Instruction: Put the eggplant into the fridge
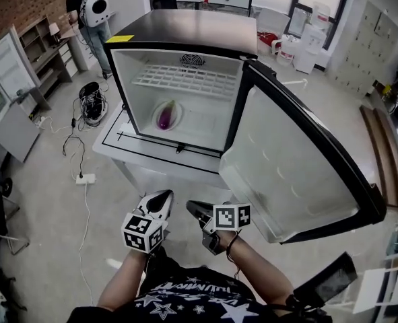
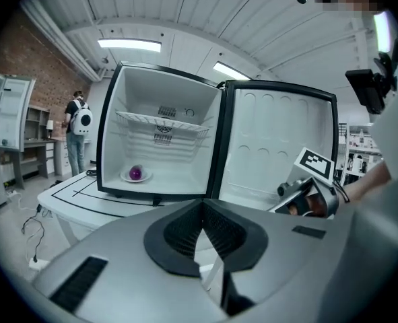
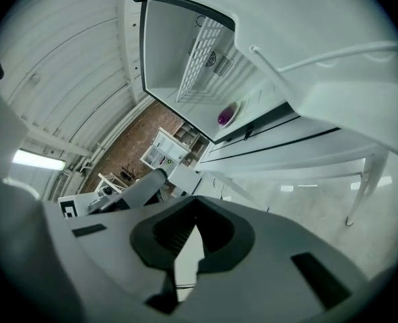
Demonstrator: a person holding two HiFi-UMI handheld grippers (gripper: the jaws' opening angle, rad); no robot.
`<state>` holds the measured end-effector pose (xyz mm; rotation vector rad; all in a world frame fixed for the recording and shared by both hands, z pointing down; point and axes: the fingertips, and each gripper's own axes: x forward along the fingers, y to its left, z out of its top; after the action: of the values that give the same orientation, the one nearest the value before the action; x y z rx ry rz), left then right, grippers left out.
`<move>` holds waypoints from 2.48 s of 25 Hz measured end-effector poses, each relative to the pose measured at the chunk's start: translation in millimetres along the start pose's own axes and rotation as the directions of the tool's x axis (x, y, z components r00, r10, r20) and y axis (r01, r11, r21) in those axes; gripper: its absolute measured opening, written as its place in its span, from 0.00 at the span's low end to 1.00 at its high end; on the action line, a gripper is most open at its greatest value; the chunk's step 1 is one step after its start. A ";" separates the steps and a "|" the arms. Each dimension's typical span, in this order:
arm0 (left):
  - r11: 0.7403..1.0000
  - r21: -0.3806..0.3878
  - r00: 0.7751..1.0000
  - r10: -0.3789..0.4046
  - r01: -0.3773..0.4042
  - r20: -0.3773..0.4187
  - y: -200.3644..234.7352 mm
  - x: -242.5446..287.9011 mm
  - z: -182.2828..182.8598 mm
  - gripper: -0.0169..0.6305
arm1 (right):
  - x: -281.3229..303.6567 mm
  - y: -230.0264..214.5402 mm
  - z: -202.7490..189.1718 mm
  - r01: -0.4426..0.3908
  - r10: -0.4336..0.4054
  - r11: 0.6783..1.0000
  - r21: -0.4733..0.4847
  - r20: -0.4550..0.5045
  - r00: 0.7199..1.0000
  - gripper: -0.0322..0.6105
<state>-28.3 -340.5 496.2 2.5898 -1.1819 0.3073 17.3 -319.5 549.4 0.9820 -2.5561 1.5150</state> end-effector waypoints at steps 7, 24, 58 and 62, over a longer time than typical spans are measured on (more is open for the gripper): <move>0.996 -0.027 0.997 0.079 -0.080 -0.021 -39.3 -30.0 -27.2 0.04 | -22.2 5.2 -38.2 -0.054 0.054 0.999 0.002 -0.077 0.996 0.06; 0.992 -0.063 0.994 0.107 -0.108 -0.020 -56.8 -104.1 -52.7 0.04 | -37.4 32.6 -84.6 -0.027 0.028 0.999 0.027 -0.060 0.998 0.06; 0.998 -0.056 1.000 -0.003 0.004 0.015 -119.8 -287.8 -111.7 0.04 | -83.7 143.1 -250.7 0.067 -0.067 0.998 0.004 -0.031 0.997 0.06; 0.999 -0.053 1.000 0.011 -0.010 0.026 -126.7 -281.5 -106.6 0.04 | -89.0 140.8 -242.4 0.053 -0.053 0.998 -0.015 -0.034 0.998 0.06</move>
<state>-121.0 -27.4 490.2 2.5505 -1.1968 0.2420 -55.6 -34.8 539.4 1.0048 -2.4933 1.4856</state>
